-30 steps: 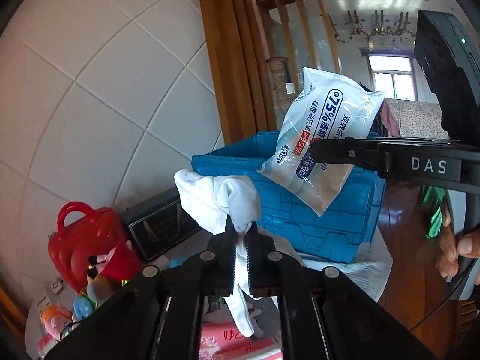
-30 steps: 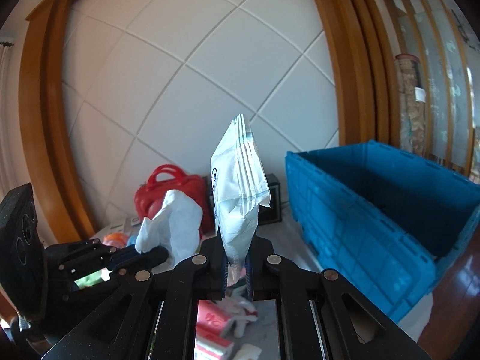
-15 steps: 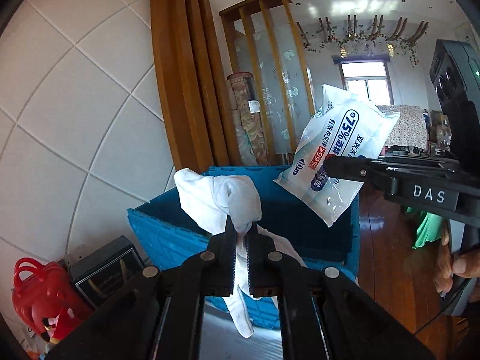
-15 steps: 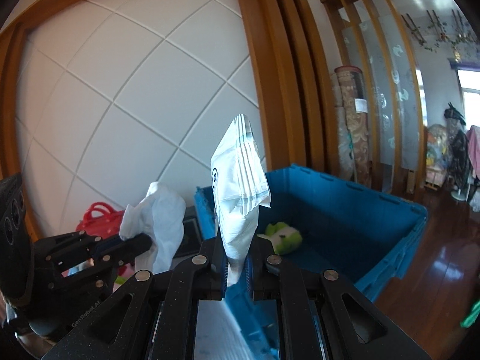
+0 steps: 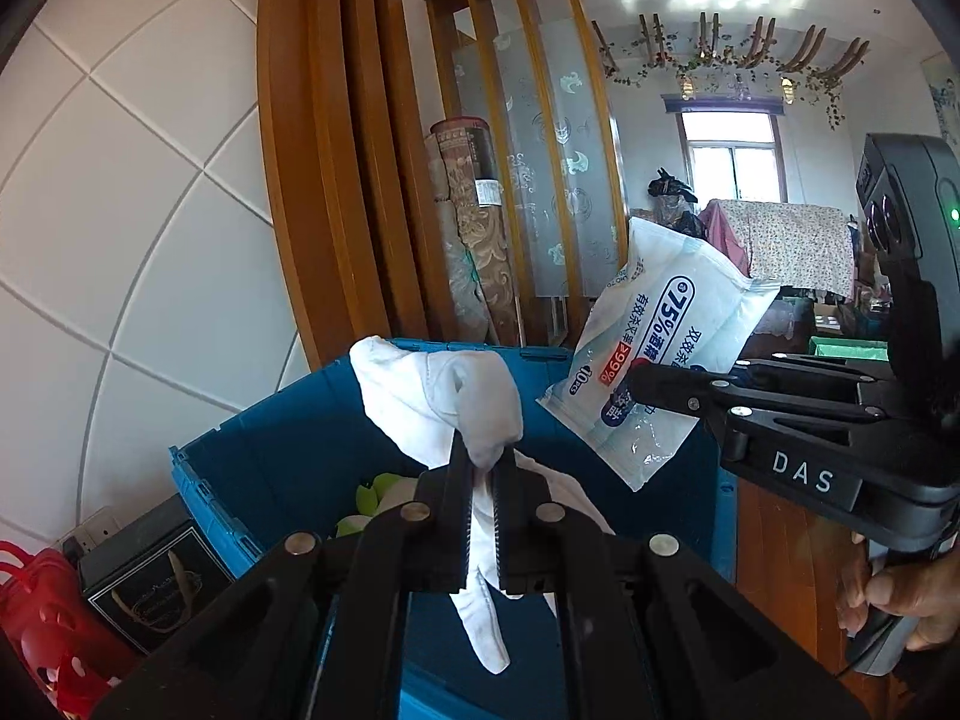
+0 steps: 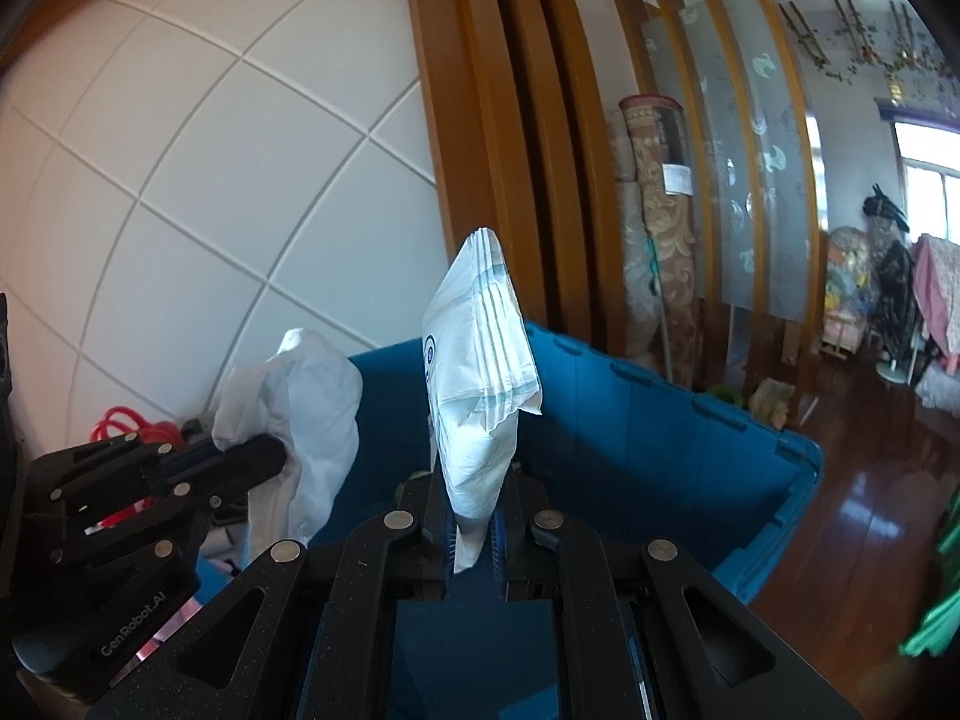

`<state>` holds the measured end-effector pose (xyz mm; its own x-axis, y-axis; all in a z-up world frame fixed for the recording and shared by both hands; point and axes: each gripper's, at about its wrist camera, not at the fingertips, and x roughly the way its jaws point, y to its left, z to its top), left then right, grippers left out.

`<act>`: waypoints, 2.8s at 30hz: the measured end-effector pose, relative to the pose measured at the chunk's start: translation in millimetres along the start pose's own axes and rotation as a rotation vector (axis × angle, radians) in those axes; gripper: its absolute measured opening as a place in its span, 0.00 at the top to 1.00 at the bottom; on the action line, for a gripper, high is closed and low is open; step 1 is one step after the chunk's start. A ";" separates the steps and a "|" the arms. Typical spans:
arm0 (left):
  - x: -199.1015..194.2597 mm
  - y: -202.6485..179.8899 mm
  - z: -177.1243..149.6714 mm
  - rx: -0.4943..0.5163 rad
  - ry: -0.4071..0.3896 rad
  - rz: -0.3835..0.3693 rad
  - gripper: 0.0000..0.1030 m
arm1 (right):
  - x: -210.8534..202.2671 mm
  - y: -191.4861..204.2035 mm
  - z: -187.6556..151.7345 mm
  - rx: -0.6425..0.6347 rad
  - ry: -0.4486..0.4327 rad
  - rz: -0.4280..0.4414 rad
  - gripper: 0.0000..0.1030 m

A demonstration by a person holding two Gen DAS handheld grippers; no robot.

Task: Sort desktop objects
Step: 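Carry the glove and wipes packet over the blue crate and open both grippers, then withdraw both grippers from the crate back toward the heap, then move both grippers over the heap toward the plush toys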

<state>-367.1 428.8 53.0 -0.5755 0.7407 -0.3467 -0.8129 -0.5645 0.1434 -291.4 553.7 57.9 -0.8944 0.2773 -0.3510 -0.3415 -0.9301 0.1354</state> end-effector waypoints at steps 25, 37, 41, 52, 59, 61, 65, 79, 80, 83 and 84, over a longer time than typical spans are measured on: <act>12.8 11.8 0.7 -0.080 0.003 0.277 0.31 | 3.1 -27.5 -0.5 0.045 -0.058 -0.078 0.01; -20.2 25.2 -16.4 -0.129 -0.005 0.375 0.31 | -16.4 -2.3 -9.6 0.014 -0.059 -0.031 0.00; -34.3 30.9 -23.1 -0.149 -0.011 0.408 0.31 | -18.6 9.2 -13.4 0.003 -0.049 -0.009 0.00; -72.5 49.7 -44.9 -0.188 -0.008 0.512 0.31 | -24.3 54.3 -22.4 -0.070 -0.052 0.076 0.00; -104.4 68.6 -74.3 -0.236 0.002 0.573 0.31 | -27.6 75.5 -29.4 -0.074 -0.055 0.133 0.00; -116.2 74.0 -86.6 -0.249 0.011 0.587 0.31 | -33.3 84.7 -32.1 -0.080 -0.067 0.152 0.00; -141.1 85.7 -112.0 -0.267 0.026 0.633 0.31 | -43.3 110.8 -40.5 -0.117 -0.087 0.202 0.00; -258.3 146.7 -247.9 -0.346 0.177 0.764 0.30 | -37.7 239.1 -123.7 -0.240 0.109 0.446 0.00; -266.7 151.1 -258.0 -0.356 0.192 0.770 0.31 | -37.0 248.5 -133.4 -0.247 0.131 0.460 0.00; -288.0 158.1 -283.6 -0.362 0.214 0.776 0.30 | -35.6 273.4 -160.5 -0.275 0.191 0.490 0.00; -294.9 161.4 -292.1 -0.363 0.225 0.778 0.30 | -34.1 280.0 -166.8 -0.281 0.209 0.498 0.00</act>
<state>-302.4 12.8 -92.3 -0.8911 0.0317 -0.4526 -0.0986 -0.9873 0.1249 -308.4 243.6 -46.7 -0.8417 -0.2341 -0.4866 0.2181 -0.9717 0.0902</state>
